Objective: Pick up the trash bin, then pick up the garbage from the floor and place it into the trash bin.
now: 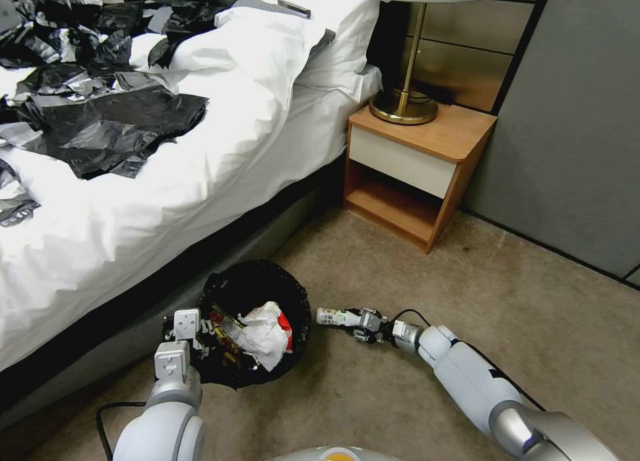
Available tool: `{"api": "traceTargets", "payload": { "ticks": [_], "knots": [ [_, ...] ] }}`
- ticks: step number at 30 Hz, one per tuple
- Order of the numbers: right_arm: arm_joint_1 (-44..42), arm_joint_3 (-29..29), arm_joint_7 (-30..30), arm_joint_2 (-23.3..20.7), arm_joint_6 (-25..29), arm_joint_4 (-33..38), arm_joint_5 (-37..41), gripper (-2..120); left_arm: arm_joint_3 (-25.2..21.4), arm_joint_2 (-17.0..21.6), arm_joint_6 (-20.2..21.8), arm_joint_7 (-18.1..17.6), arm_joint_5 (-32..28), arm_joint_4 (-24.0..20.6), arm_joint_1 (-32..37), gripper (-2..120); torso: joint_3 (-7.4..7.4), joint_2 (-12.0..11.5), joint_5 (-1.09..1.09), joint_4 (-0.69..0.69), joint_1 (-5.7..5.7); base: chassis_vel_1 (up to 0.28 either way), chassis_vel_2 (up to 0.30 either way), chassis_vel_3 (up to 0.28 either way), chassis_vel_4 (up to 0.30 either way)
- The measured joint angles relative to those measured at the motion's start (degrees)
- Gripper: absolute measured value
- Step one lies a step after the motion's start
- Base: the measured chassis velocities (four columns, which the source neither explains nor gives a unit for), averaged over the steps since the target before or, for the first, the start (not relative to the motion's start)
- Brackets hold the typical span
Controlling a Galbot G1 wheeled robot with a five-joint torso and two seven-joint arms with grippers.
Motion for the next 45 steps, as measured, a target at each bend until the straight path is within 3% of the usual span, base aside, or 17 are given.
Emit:
{"api": "traceTargets", "payload": {
  "ticks": [6,12,14,15,18,19,22,23,28,30,34,37,38,44,45],
  "knots": [
    [-0.90,1.06,0.85,-0.06,0.00,1.21,3.78,38,-0.17,0.07,0.00,0.03,-0.16,-0.01,-0.15,1,0.00,0.00,0.00,0.00,0.00,0.000,0.000,0.000,0.000],
    [-4.20,5.33,1.54,-1.54,0.30,8.43,9.74,38,-0.37,0.37,0.02,0.06,-0.37,-0.05,-0.08,1,0.00,0.00,0.00,0.01,0.00,0.000,0.000,0.000,0.000],
    [-8.10,6.91,1.58,-3.96,-0.86,17.07,14.80,38,-0.36,0.45,0.03,0.09,-0.37,-0.06,-0.06,1,0.00,0.00,0.02,0.00,0.00,0.000,0.000,0.000,0.000],
    [-8.10,6.91,1.58,-3.96,-0.86,17.07,14.80,38,-0.36,0.45,0.03,0.09,-0.37,-0.06,-0.06,1,0.00,0.00,0.02,0.00,0.00,0.000,0.000,0.000,0.000],
    [-13.65,9.55,2.21,-7.82,-3.48,30.38,21.14,37,-0.23,0.48,0.03,0.10,-0.36,-0.06,-0.08,1,0.00,0.00,0.02,-0.01,0.00,0.000,0.000,0.000,0.000],
    [-13.65,9.55,2.21,-7.82,-3.48,30.38,21.14,37,-0.23,0.48,0.03,0.10,-0.36,-0.06,-0.08,1,0.00,0.00,0.02,-0.01,0.00,0.000,0.000,0.000,0.000],
    [-18.78,13.46,3.25,-11.87,-6.41,46.12,27.69,37,-0.08,0.55,0.04,0.13,-0.32,-0.06,-0.14,1,0.00,0.00,-0.01,-0.02,0.00,0.000,0.000,0.000,0.000],
    [-18.78,13.46,3.25,-11.87,-6.41,46.12,27.69,37,-0.08,0.55,0.04,0.13,-0.32,-0.06,-0.14,1,0.00,0.00,-0.01,-0.02,0.00,0.000,0.000,0.000,0.000],
    [-23.35,15.44,5.14,-14.81,-9.37,61.18,35.01,37,0.29,0.55,0.05,0.13,-0.19,-0.06,-0.10,1,0.00,0.00,0.01,-0.01,0.00,0.000,0.000,0.000,0.000],
    [-24.96,14.17,6.86,-15.94,-10.86,68.40,38.13,37,0.50,0.52,0.05,0.14,-0.11,-0.06,-0.06,1,-0.01,0.00,-0.02,0.00,0.00,0.000,0.000,0.000,0.000],
    [-25.81,11.40,9.21,-16.87,-12.10,74.17,39.83,37,0.60,0.52,0.05,0.15,-0.06,-0.14,0.02,1,0.00,0.00,0.00,0.01,0.00,0.000,0.000,0.000,0.000],
    [-25.25,4.71,13.03,-18.34,-13.31,79.28,40.06,37,0.61,0.59,0.05,0.17,-0.05,-0.45,0.15,1,0.00,0.00,0.00,0.00,0.00,0.000,0.000,0.000,0.000],
    [-25.25,4.71,13.03,-18.34,-13.31,79.28,40.06,37,0.61,0.59,0.05,0.17,-0.05,-0.45,0.15,1,0.00,0.00,0.00,0.00,0.00,0.000,0.000,0.000,0.000],
    [-21.28,-9.35,16.25,-20.70,-14.58,79.35,38.44,37,0.74,0.72,0.05,0.18,-0.05,-0.71,0.44,1,0.00,0.00,-0.01,0.01,0.00,0.000,0.000,0.000,0.000],
    [-21.28,-9.35,16.25,-20.70,-14.58,79.35,38.44,37,0.74,0.72,0.05,0.18,-0.05,-0.71,0.44,1,0.00,0.00,-0.01,0.01,0.00,0.000,0.000,0.000,0.000]
  ]
}}
